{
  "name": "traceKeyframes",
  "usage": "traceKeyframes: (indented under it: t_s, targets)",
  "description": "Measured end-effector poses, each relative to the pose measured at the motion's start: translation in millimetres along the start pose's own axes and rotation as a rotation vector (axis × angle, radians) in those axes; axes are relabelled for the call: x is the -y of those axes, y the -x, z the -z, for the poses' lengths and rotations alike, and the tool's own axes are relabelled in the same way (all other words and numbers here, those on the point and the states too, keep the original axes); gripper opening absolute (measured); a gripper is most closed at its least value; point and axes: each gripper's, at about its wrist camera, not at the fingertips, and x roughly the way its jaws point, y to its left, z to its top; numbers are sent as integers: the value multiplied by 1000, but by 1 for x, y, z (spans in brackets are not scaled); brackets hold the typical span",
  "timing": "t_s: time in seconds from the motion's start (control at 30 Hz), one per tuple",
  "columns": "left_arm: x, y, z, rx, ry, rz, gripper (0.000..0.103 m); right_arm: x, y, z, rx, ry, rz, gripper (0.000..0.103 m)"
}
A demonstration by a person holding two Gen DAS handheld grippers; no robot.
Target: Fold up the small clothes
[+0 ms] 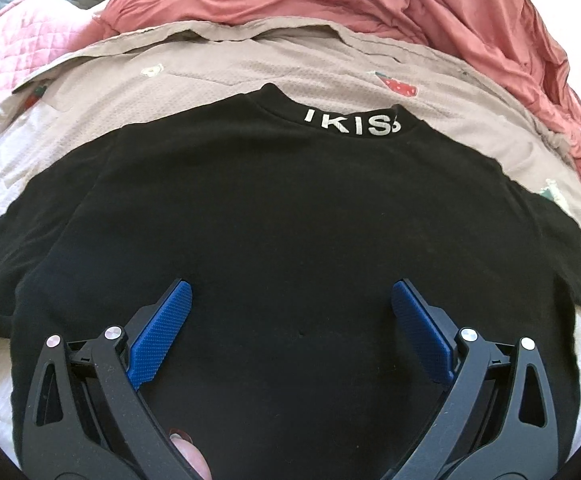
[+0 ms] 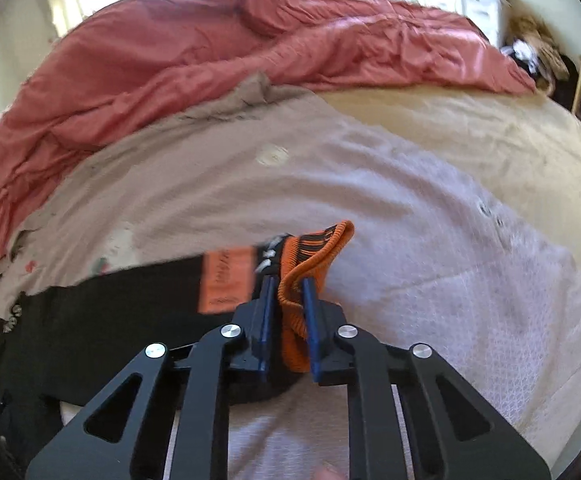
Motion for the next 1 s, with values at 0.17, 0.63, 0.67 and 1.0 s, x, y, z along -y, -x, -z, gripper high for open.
traceKeyframes:
  t_s: [0.17,0.63,0.67,1.0]
  targets:
    - [-8,7,0,14,23,33,94,-43,24,-11,62,49,-58,5]
    - [-62,35,-10,56,147,43,94,-236,68,16,50,236,-432,5]
    - [-68,36,-11,56,166,46,94,-250,68,21,33,255,-460,5]
    - [-107,40,-15,68,298,108,94,-372,39,109,-159,428,-603,4]
